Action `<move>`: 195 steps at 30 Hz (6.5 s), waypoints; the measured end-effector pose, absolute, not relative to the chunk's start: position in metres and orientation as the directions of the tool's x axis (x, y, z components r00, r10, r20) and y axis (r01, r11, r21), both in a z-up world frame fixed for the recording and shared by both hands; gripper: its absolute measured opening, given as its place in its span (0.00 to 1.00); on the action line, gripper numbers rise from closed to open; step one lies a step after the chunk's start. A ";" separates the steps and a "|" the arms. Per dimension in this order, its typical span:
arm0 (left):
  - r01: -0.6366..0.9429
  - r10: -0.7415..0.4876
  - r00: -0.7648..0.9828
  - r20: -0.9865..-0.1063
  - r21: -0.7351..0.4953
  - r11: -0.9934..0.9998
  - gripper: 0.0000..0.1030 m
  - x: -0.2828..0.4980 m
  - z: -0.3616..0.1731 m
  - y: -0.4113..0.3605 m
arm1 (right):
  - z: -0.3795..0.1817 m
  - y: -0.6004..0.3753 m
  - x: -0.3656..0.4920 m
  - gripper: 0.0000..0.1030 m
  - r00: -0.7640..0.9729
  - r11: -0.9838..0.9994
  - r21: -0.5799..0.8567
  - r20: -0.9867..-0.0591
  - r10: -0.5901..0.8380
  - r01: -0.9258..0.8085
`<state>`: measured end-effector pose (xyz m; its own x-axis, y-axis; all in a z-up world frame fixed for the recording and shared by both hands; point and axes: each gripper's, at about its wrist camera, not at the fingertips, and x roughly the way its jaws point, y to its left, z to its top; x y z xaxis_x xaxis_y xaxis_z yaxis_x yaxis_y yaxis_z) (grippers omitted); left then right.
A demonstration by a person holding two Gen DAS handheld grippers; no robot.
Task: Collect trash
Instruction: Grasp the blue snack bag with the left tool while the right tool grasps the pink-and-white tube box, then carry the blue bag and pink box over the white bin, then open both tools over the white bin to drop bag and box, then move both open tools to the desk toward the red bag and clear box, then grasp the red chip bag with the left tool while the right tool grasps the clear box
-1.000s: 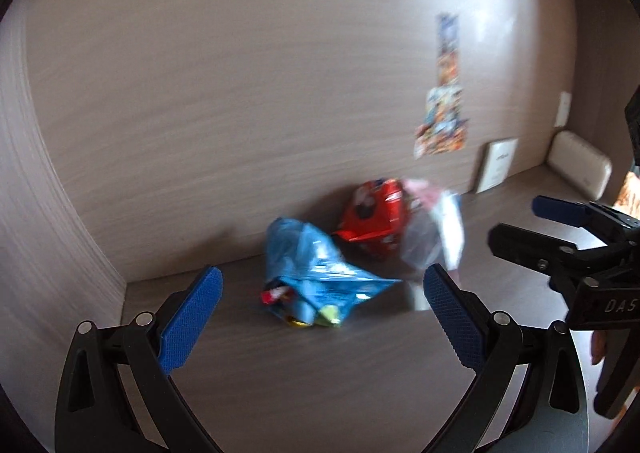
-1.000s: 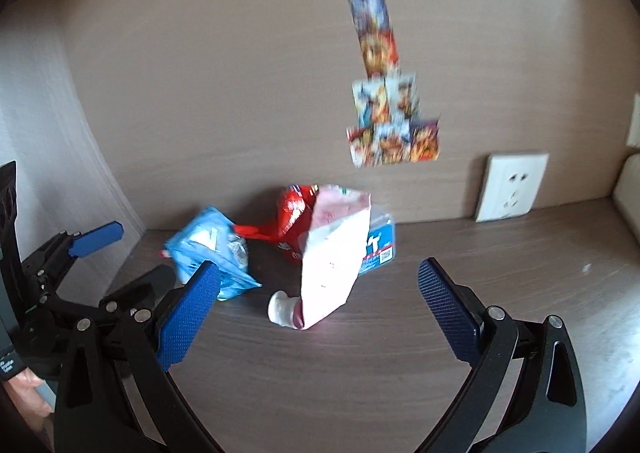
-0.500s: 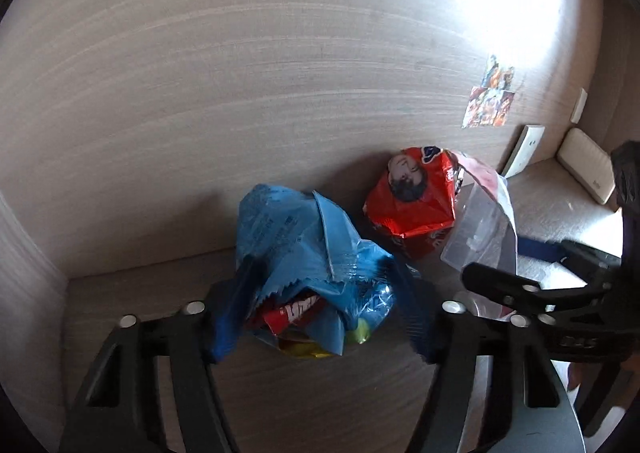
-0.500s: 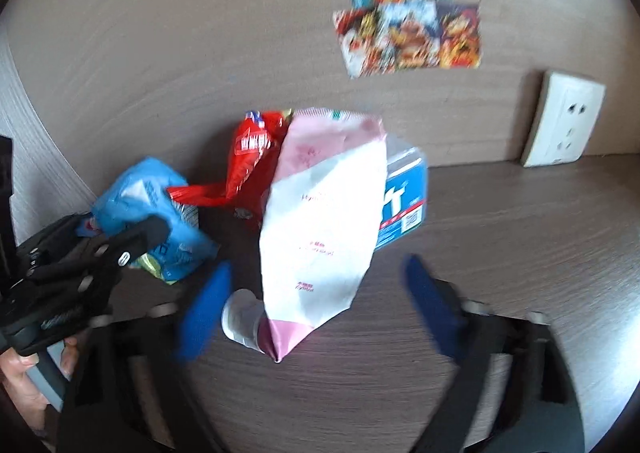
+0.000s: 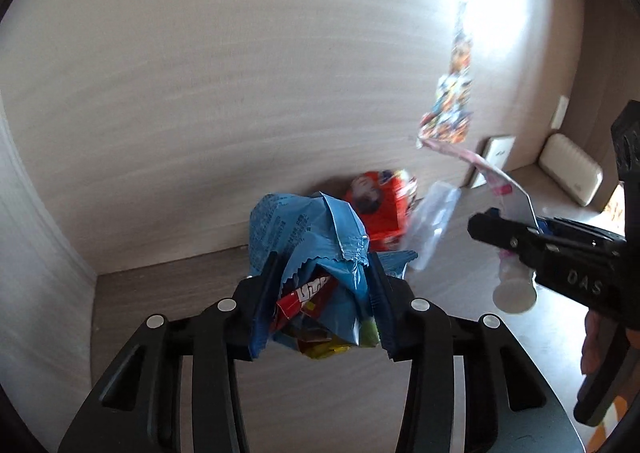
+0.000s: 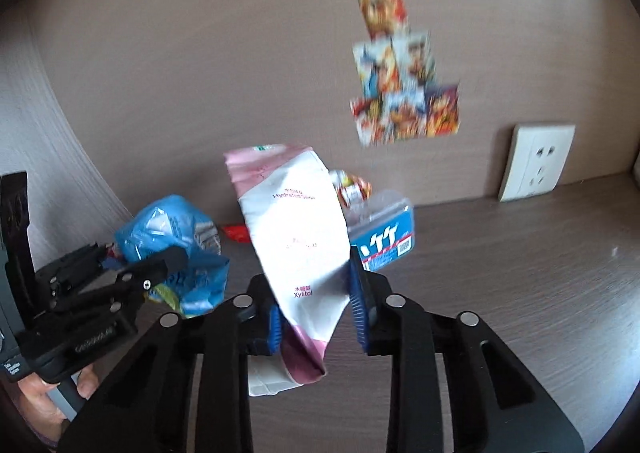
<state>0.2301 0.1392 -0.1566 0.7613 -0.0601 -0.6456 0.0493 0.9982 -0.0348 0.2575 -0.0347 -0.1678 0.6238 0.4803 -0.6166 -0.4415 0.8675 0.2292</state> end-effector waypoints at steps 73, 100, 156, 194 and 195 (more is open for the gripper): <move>0.969 -0.501 0.020 -0.865 -0.106 0.221 0.38 -0.037 -0.485 -0.524 | -0.433 -0.607 -0.094 0.15 0.664 0.827 0.338 -0.746 -0.056 0.449; 0.960 -0.536 0.048 -0.843 -0.110 0.259 0.95 -0.005 -0.481 -0.499 | -0.460 -0.602 -0.088 0.96 0.589 0.784 0.285 -0.798 -0.125 0.552; 0.266 -0.228 0.829 -0.511 0.001 0.964 0.95 0.153 -0.091 0.024 | -0.081 -0.140 0.167 0.96 0.777 0.904 0.098 -0.477 0.410 -0.417; 0.214 -0.201 0.709 -0.676 -0.066 0.975 0.95 0.346 -0.187 0.104 | -0.206 -0.013 0.328 0.96 0.577 0.799 -0.027 -0.707 0.409 -0.601; 0.217 -0.215 0.701 -0.679 -0.084 0.972 0.91 0.349 -0.189 0.105 | -0.208 -0.009 0.333 0.96 0.575 0.795 -0.029 -0.707 0.413 -0.606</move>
<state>0.3493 0.1054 -0.1892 0.7013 -0.2154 -0.6795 0.2173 0.9725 -0.0841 0.3328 -0.0092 -0.2082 0.5747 0.4126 -0.7067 -0.6061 0.7949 -0.0287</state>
